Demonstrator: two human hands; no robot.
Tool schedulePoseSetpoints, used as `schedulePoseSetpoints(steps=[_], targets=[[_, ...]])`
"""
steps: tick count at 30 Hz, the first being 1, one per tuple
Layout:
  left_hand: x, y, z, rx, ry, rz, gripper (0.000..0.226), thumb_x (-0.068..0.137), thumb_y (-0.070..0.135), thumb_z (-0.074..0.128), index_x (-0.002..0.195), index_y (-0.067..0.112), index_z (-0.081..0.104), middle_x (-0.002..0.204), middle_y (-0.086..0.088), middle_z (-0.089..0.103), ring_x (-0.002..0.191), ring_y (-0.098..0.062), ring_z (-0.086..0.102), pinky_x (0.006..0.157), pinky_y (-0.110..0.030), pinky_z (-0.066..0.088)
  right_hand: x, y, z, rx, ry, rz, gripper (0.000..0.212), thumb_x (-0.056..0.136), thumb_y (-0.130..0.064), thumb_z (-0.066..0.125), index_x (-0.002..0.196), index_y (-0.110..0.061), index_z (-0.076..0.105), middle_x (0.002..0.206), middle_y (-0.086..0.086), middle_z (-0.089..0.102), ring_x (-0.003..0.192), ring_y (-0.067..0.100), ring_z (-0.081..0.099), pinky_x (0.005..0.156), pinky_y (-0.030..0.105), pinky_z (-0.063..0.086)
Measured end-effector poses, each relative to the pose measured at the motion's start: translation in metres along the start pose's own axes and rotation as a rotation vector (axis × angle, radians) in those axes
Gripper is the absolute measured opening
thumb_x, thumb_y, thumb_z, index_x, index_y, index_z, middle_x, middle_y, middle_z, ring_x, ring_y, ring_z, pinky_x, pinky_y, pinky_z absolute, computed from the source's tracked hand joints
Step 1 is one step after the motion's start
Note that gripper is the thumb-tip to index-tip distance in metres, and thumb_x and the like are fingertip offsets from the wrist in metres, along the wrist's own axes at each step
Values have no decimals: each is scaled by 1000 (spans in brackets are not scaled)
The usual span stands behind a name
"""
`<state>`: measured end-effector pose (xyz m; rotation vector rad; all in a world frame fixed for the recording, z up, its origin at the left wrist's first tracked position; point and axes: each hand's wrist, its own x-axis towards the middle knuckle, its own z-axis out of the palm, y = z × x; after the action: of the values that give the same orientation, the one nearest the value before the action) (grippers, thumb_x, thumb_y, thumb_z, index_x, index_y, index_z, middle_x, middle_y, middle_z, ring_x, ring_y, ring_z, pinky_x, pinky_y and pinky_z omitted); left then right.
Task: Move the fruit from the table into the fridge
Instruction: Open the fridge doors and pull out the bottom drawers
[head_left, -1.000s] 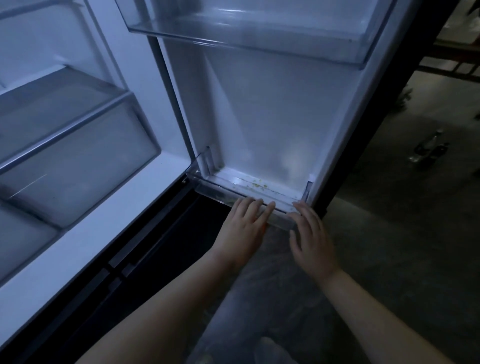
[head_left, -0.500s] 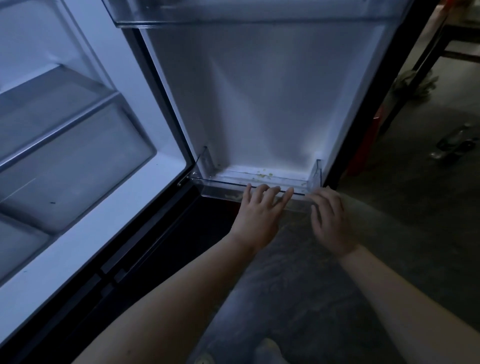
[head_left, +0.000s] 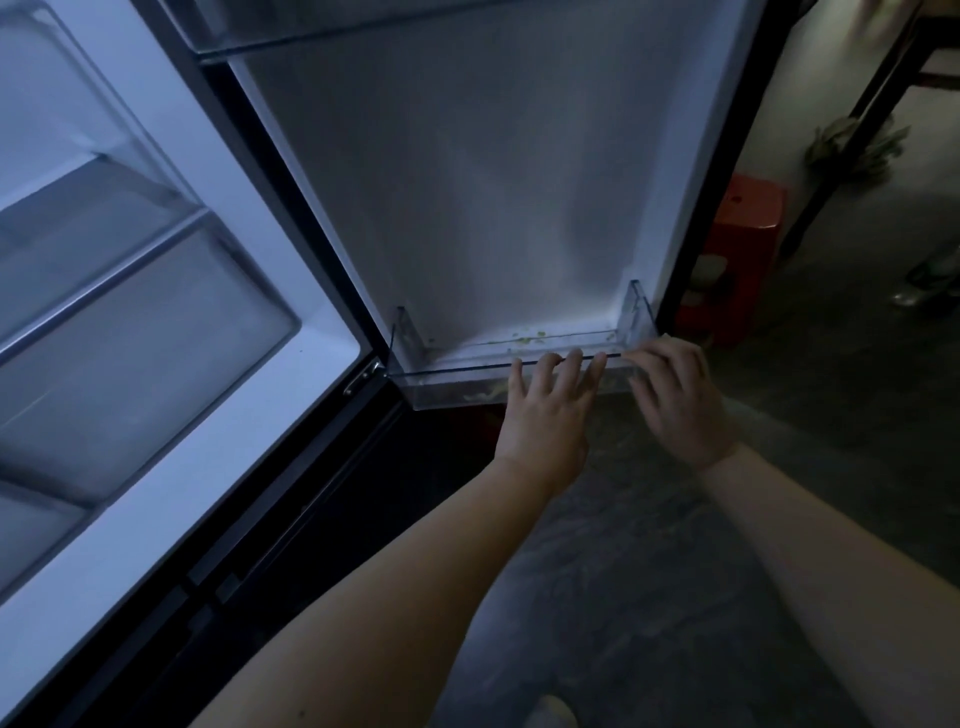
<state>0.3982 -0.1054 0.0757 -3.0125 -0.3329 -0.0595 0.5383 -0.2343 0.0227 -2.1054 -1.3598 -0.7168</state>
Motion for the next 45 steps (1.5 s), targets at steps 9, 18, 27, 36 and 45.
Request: schedulePoseSetpoints(steps=[9,18,27,36,45], targets=[[9,7,-1,11,-28,-25,100,85,52,57,146,22,-17,154,-8,5,139,-34,7,110,-59,-3,2,10,5,31,14,-9,34,88,-4,60,120,-4,51,119,15,42,112,31,44,105,25,32],[-9,-9,-14,-83,-72,73,82,91,51,43,150,23,-6,158,-4,-13,144,-27,-10,115,-51,-7,5,-23,-14,11,-90,155,43,82,-3,62,123,-4,50,130,15,43,128,29,39,114,42,25],[-88,-84,-29,-54,64,-124,74,87,58,16,151,21,9,159,-5,5,145,-24,-3,117,-50,4,33,-102,-15,60,-137,-29,52,84,-12,64,132,-4,47,139,16,40,134,29,35,115,45,24],[-170,-190,-49,-65,213,-381,71,86,46,41,148,14,25,156,-9,22,143,-30,15,114,-50,14,104,-241,33,260,-208,-219,54,88,-18,55,139,-6,40,144,14,38,137,27,31,115,43,22],[-267,-316,-80,30,264,-686,71,86,47,36,149,15,24,157,-7,19,145,-28,11,114,-49,18,187,-393,81,407,-250,-362,60,84,-20,55,140,-7,38,137,11,44,125,28,43,106,39,35]])
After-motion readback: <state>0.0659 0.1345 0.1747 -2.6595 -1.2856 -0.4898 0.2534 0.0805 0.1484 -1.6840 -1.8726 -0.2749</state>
